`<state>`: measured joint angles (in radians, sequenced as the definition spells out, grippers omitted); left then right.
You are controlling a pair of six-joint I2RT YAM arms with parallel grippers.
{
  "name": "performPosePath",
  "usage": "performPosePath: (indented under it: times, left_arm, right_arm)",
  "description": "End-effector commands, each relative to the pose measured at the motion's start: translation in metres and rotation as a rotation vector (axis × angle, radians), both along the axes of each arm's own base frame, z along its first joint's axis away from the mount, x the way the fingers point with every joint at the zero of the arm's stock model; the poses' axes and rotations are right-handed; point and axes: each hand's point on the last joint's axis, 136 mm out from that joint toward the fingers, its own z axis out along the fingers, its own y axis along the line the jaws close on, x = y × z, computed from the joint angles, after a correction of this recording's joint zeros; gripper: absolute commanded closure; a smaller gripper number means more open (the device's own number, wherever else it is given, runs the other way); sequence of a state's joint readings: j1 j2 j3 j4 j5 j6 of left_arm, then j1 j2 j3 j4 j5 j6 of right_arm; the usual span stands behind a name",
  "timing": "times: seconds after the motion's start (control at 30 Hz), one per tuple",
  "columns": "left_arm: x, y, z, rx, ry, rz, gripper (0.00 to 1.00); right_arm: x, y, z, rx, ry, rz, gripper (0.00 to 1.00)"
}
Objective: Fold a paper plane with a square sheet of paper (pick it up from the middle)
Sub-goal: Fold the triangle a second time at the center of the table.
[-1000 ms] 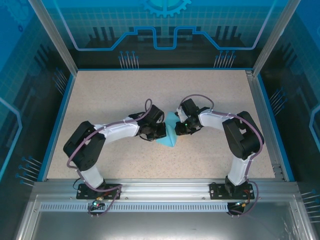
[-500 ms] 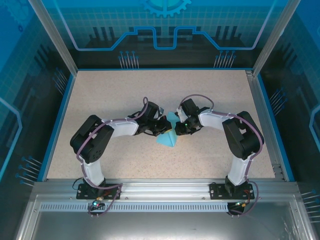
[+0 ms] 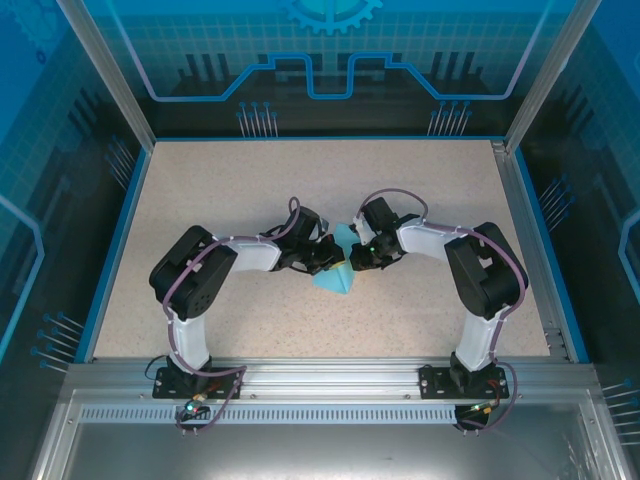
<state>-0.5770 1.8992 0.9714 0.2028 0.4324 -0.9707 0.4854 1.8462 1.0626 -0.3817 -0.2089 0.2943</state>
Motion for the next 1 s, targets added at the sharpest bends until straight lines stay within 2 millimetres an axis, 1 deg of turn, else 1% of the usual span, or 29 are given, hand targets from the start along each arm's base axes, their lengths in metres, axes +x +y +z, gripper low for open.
performPosePath:
  times: [0.0,0.1,0.27,0.43,0.57,0.77,0.87,0.97]
  left_arm:
    - [-0.001,-0.002,0.011,-0.026,-0.021,-0.014,1.00]
    - [-0.004,0.001,0.014,-0.006,-0.026,-0.021,1.00]
    - [-0.008,0.004,0.008,0.024,-0.020,-0.035,1.00]
    - [-0.004,0.002,-0.005,0.037,0.003,-0.038,1.00]
    - [-0.005,0.007,-0.020,0.075,0.031,-0.020,1.00]
    - [-0.012,0.016,-0.043,0.136,0.086,-0.009,1.00]
    - [-0.018,0.021,-0.052,0.155,0.105,-0.003,1.00]
    - [-0.022,0.023,-0.056,0.158,0.114,-0.002,1.00]
  right_arm:
    - [-0.012,-0.010,-0.024,-0.078,0.056,0.007,0.89]
    - [-0.012,-0.010,-0.025,-0.078,0.057,0.005,0.89]
    - [-0.012,-0.011,-0.026,-0.081,0.060,0.003,0.89]
    - [-0.012,-0.011,-0.027,-0.081,0.060,0.002,0.88]
    - [-0.012,-0.010,-0.026,-0.075,0.063,0.000,0.89]
    - [-0.008,-0.003,-0.016,-0.032,0.049,-0.012,0.87]
    - [-0.004,0.003,-0.007,-0.001,0.039,-0.025,0.84]
    - [0.000,0.004,0.006,0.026,0.021,-0.047,0.81]
